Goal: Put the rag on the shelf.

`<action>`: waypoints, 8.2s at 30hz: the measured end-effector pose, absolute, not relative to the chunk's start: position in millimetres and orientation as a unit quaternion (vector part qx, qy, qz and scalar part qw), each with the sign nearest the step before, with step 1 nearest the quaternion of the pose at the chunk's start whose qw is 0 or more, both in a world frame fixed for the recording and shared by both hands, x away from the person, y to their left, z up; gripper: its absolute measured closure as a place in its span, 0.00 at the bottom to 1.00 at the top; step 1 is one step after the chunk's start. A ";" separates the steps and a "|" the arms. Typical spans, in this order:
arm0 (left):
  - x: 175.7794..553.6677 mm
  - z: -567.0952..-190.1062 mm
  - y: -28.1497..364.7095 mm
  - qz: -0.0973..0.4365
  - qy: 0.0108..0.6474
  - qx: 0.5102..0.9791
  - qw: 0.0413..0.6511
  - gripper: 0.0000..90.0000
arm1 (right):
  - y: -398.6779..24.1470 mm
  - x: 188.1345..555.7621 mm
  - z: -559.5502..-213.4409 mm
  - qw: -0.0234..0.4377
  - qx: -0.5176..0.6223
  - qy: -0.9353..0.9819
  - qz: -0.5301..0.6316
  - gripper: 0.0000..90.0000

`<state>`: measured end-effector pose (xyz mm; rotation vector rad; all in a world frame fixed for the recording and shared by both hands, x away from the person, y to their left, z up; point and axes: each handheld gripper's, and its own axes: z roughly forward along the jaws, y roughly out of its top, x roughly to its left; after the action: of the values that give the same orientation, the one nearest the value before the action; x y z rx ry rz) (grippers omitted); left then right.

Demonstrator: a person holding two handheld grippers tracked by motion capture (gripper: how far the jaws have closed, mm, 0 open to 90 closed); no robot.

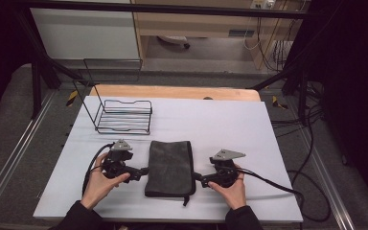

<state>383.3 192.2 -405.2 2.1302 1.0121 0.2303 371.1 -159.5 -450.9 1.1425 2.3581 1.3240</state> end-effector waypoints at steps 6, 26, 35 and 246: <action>397.9 -403.0 190.9 0.108 0.401 0.825 0.383 0.09 | -159.3 371.7 -451.8 0.105 0.386 0.799 0.449 0.06; 448.7 -411.3 170.9 0.135 0.451 0.796 0.381 0.29 | -159.1 371.1 -452.9 0.108 0.388 0.802 0.442 0.04; 460.6 -429.3 163.3 0.117 0.464 0.804 0.354 0.51 | -158.7 370.8 -453.1 0.105 0.390 0.802 0.441 0.04; 355.1 -263.0 288.6 0.275 0.365 0.594 0.662 0.90 | -14.4 386.4 -253.6 0.218 0.247 0.662 0.673 0.87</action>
<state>355.1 288.6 -263.0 1.3439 0.8242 0.6224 386.4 -14.4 -253.6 0.6828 1.8330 1.8629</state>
